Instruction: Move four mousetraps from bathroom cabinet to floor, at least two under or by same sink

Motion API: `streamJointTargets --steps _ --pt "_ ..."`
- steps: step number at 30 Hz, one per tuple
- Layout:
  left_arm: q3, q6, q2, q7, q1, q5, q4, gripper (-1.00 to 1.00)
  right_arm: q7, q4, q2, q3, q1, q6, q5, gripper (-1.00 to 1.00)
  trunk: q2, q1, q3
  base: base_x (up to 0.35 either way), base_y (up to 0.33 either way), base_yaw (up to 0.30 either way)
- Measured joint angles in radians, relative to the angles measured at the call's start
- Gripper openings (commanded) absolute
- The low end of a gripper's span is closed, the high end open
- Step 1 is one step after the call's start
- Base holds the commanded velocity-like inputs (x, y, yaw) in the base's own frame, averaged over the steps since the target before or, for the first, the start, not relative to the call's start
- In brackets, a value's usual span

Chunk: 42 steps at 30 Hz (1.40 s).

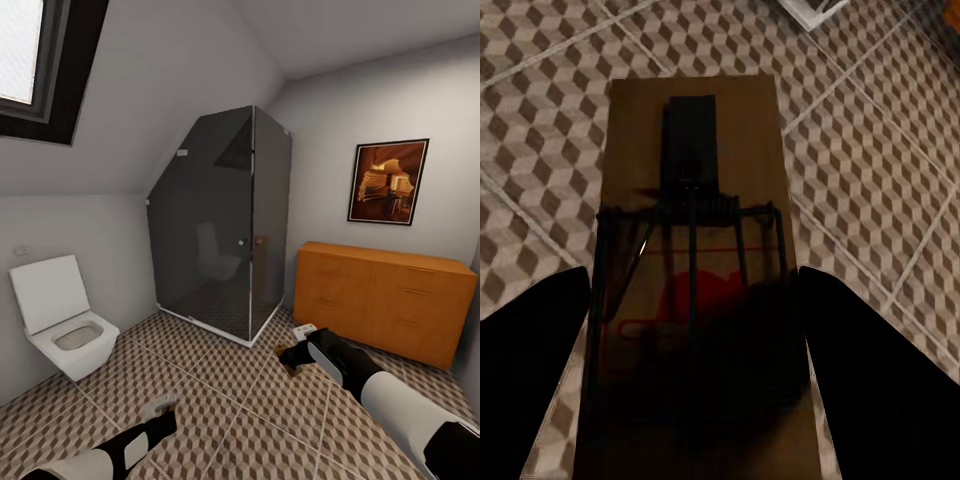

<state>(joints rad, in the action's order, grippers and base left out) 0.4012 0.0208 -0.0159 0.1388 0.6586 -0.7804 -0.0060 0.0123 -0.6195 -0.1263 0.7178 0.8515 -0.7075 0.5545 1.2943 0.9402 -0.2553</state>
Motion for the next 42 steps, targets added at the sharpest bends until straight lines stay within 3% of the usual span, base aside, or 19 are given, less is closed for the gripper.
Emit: streamJointTargets --steps 5,11,14,17,21,25,33,42 --pt "0.000 -0.001 -0.002 0.001 0.000 -0.009 0.000 -1.00 -0.001 0.000 0.004 0.000 0.000 0.001 0.000 -1.00 0.000 0.000 0.000 0.000 0.000 0.297" --pt "0.001 0.000 -0.011 0.005 0.000 -0.076 0.000 -1.00 -0.001 0.000 0.005 0.000 0.000 0.001 0.000 -1.00 0.000 0.000 0.000 0.000 0.000 0.297" --pt "0.001 0.000 -0.018 0.006 0.000 -0.087 0.000 -1.00 -0.001 0.000 0.005 0.000 0.000 0.002 0.000 -1.00 0.000 0.000 0.000 0.000 0.000 0.297" --pt "0.001 -0.006 -0.046 0.007 0.000 -0.114 0.000 -1.00 -0.001 0.000 0.005 0.000 0.000 0.002 0.000 -1.00 0.000 0.000 0.000 0.000 0.000 0.297" --pt "0.001 -0.008 -0.053 0.007 0.000 -0.139 0.000 -1.00 -0.002 0.000 0.005 0.000 0.000 0.002 0.000 -1.00 0.000 0.000 0.000 0.000 0.000 0.297" --pt "0.001 -0.008 -0.059 0.006 0.000 -0.151 0.000 -1.00 -0.002 0.000 0.004 0.000 0.000 0.002 -0.001 -1.00 0.000 0.000 0.000 0.000 0.000 0.297" --pt "0.001 -0.008 -0.098 0.006 0.000 -0.177 0.000 -1.00 -0.003 0.030 0.005 0.000 0.000 0.004 -0.006 -1.00 0.000 0.000 0.000 0.008 0.000 0.297" --pt "0.002 -0.004 -0.105 0.005 0.000 -0.199 0.000 -1.00 -0.004 0.048 0.006 0.000 0.000 0.005 -0.021 -1.00 0.000 -0.001 0.000 0.240 0.000 0.297"
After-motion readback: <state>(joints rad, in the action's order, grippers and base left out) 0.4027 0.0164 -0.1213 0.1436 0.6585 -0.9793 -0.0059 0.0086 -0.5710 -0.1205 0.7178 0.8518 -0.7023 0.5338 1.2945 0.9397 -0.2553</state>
